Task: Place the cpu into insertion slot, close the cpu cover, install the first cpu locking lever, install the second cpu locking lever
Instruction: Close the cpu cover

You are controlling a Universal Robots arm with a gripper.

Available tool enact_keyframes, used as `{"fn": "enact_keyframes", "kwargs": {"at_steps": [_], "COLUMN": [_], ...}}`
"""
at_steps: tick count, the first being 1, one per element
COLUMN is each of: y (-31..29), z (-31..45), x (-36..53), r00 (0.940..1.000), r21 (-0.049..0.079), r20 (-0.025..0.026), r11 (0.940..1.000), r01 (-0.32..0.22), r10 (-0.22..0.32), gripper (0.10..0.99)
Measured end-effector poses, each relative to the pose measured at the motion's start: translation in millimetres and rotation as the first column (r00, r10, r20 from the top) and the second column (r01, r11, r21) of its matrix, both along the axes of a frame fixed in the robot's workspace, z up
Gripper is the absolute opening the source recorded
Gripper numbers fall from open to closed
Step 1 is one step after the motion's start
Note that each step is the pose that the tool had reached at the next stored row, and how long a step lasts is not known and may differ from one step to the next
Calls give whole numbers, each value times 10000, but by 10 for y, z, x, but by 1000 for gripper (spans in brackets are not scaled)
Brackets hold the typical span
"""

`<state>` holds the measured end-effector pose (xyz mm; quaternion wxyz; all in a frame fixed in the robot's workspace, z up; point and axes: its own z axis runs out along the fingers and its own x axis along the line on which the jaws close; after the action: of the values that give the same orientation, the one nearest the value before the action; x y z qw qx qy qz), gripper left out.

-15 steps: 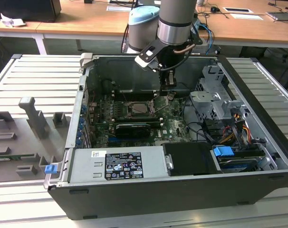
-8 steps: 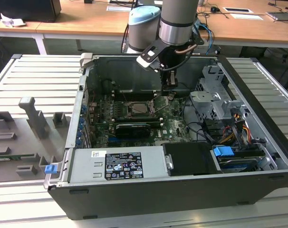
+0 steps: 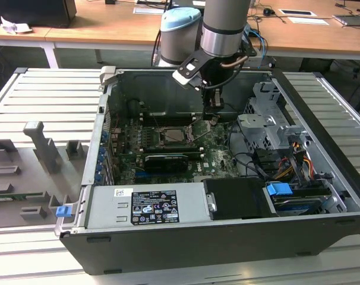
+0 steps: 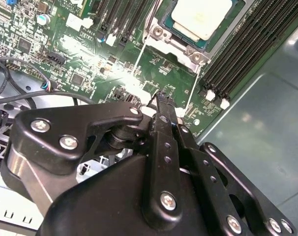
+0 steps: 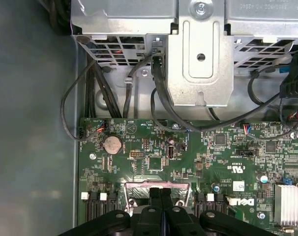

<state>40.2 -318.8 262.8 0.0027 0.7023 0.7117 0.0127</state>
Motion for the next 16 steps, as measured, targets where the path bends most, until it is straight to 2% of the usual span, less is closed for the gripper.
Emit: {"fn": "enact_keyframes", "kwargs": {"at_steps": [12, 16], "y": [0, 1], "z": [-15, -56], "x": [147, 221], "r00": [10000, 10000], "r21": [-2, -2], "r20": [0, 0], "r11": [10000, 10000], "r01": [0, -32], "r10": [0, 32], "gripper": [106, 106]}}
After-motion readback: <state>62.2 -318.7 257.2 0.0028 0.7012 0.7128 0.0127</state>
